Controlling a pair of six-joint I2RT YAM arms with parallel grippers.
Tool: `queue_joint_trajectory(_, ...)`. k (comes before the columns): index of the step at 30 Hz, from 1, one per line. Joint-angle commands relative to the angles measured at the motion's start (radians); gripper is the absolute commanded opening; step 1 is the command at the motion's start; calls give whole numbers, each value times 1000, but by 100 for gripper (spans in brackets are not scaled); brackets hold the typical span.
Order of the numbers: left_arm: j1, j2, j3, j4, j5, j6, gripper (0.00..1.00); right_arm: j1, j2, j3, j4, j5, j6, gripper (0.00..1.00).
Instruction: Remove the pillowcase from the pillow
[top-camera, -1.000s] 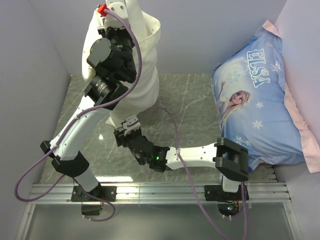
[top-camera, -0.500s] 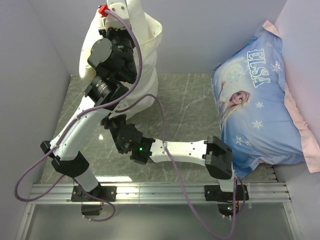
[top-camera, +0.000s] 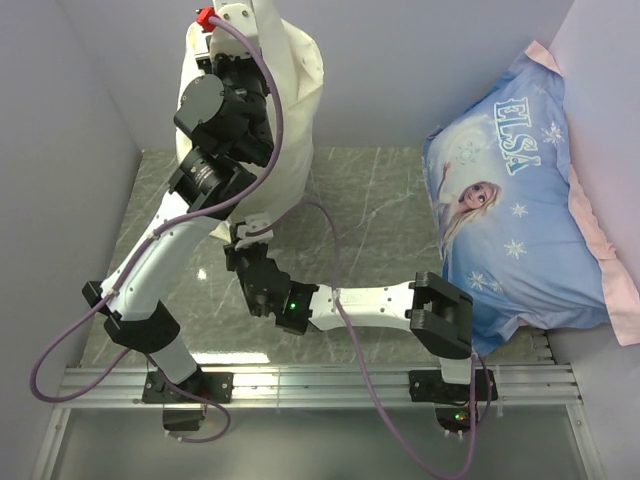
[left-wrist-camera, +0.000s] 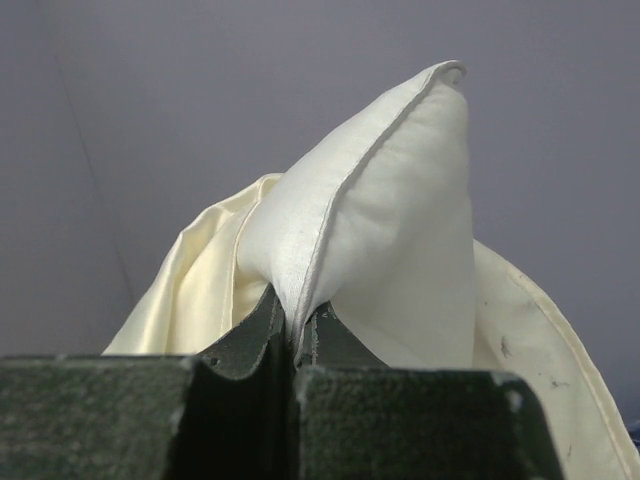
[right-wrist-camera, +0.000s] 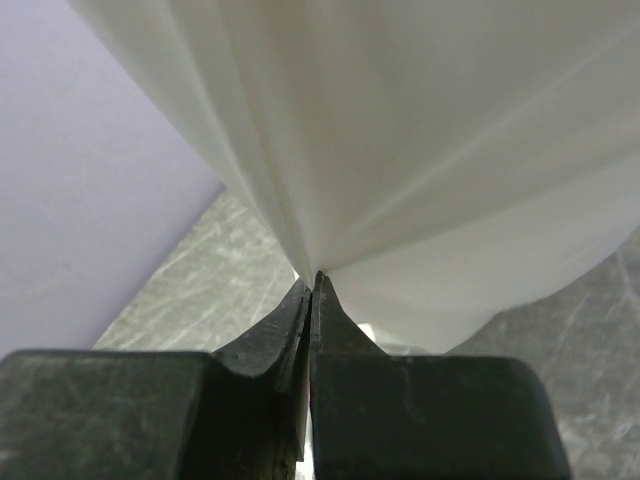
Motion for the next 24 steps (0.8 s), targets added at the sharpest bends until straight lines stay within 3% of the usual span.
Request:
queue_joint_trajectory(1, -10, -54, 118, 207, 119, 7, 1, -6, 32, -40, -157, -3, 135, 0)
queue_joint_trajectory(9, -23, -78, 139, 214, 131, 13, 1, -91, 104, -94, -379, -91, 402, 0)
queue_joint_trajectory(17, -26, -100, 153, 244, 134, 36, 1, -151, 142, -161, -505, -100, 554, 0)
queue_joint_trajectory(24, -26, -123, 153, 254, 137, 45, 1, -188, 55, -226, -521, -57, 575, 0)
